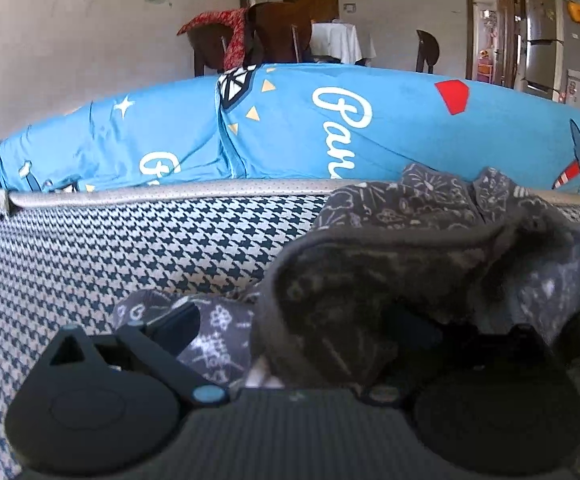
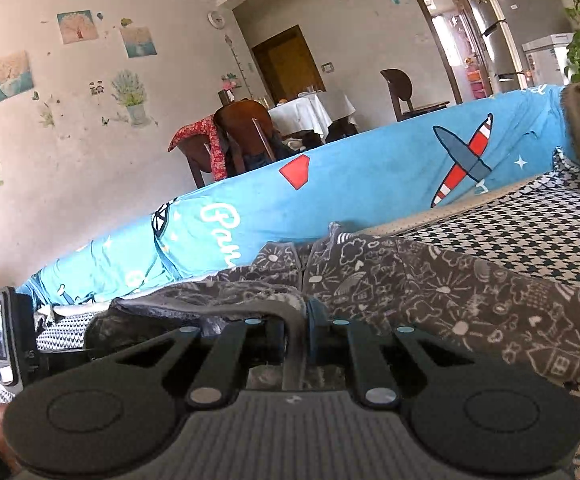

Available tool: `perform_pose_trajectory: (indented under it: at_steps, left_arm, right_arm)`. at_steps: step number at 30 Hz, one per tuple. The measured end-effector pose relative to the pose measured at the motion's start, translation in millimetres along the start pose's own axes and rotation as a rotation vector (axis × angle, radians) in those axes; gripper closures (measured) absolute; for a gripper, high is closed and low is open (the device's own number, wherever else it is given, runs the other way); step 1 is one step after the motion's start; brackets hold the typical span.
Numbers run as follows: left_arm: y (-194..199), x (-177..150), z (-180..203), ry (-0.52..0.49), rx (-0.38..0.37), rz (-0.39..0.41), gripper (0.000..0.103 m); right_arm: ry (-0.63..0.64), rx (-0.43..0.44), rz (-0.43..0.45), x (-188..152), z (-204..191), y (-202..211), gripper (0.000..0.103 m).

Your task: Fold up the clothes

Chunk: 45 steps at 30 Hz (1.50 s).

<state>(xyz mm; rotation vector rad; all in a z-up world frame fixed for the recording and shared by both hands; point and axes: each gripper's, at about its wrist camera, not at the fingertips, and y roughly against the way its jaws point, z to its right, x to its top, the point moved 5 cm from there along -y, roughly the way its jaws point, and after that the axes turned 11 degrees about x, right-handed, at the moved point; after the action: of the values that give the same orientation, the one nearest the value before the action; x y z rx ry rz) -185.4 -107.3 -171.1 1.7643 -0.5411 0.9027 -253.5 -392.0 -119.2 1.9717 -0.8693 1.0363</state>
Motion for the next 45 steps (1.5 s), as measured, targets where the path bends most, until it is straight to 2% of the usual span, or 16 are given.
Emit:
perform_pose_trajectory:
  at_steps: [2,7,12,20,22,27,35,41,43,44,45]
  left_arm:
    - [9,-6,0,-0.006,-0.002,0.01,0.0]
    - [32,-24,-2,0.029,-0.071,0.012,0.0]
    - [58,-45,7,0.002,-0.102,0.031,0.0]
    - [59,-69,9,-0.003,-0.098,-0.031,0.0]
    - [55,-70,10,0.003,-0.095,-0.046,0.0]
    - [46,-74,10,0.026,-0.08,-0.086,0.0]
    - [31,-78,1,0.1,-0.071,-0.147,0.0]
    - [24,-78,-7,0.146,-0.061,-0.163,0.0]
    - [23,-78,-11,0.16,-0.053,-0.16,0.0]
    - [23,-77,-13,0.166,-0.047,-0.157,0.0]
    - [23,-77,-14,0.17,-0.042,-0.156,0.0]
  right_arm:
    - [-0.016,-0.005,0.002,-4,1,7,0.091]
    - [-0.034,-0.033,-0.023,-13,8,6,0.09]
    - [-0.029,-0.068,-0.046,-19,12,0,0.09]
    - [-0.037,-0.082,-0.07,-25,16,-1,0.088]
    - [-0.042,-0.089,-0.079,-27,17,-2,0.085]
    - [-0.028,-0.112,-0.081,-28,18,-4,0.066]
    - [0.075,-0.08,-0.116,-37,1,-17,0.058]
    - [0.076,-0.099,-0.114,-42,2,-26,0.058]
    - [0.058,-0.114,-0.096,-40,5,-25,0.071]
    - [0.055,-0.121,-0.09,-39,6,-24,0.08]
    - [0.053,-0.132,-0.084,-38,8,-23,0.083]
